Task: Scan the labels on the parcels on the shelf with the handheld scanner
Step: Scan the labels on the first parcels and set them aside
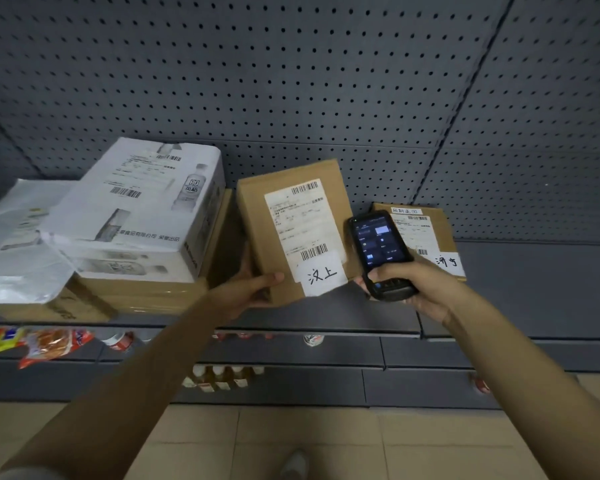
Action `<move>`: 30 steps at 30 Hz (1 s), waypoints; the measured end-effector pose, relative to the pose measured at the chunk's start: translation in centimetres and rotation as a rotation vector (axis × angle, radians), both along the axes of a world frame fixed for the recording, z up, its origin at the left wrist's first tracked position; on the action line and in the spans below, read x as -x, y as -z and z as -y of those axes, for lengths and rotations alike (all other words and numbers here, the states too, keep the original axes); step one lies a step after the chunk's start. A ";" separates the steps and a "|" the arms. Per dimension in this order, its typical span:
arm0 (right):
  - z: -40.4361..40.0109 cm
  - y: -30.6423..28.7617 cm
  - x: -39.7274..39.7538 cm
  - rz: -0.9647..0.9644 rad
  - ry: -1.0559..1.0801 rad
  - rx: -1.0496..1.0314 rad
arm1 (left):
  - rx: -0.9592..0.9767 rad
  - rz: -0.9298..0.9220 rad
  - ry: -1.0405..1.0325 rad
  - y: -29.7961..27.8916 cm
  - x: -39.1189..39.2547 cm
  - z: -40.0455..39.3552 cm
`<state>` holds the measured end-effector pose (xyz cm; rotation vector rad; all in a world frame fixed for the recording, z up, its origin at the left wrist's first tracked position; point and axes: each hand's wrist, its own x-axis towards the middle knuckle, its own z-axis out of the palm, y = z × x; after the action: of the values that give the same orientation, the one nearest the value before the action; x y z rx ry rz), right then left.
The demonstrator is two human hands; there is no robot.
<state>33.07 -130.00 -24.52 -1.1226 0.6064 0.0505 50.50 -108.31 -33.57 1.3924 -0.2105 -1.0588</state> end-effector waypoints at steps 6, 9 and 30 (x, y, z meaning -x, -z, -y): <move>-2.4 -6.8 4.3 0.108 -0.016 -0.156 | 0.018 0.303 0.057 -5.7 1.3 0.6; -4.2 -8.1 7.4 0.094 -0.071 -0.198 | 0.019 0.345 0.059 -6.6 2.5 0.1; -9.9 -8.4 11.6 -0.070 -0.121 -0.344 | -0.018 0.378 0.091 -6.0 3.9 -2.9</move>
<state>21.48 -120.10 -16.14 -0.8246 0.5665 0.2896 46.57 -105.45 -27.57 1.6049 -0.5453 -0.8649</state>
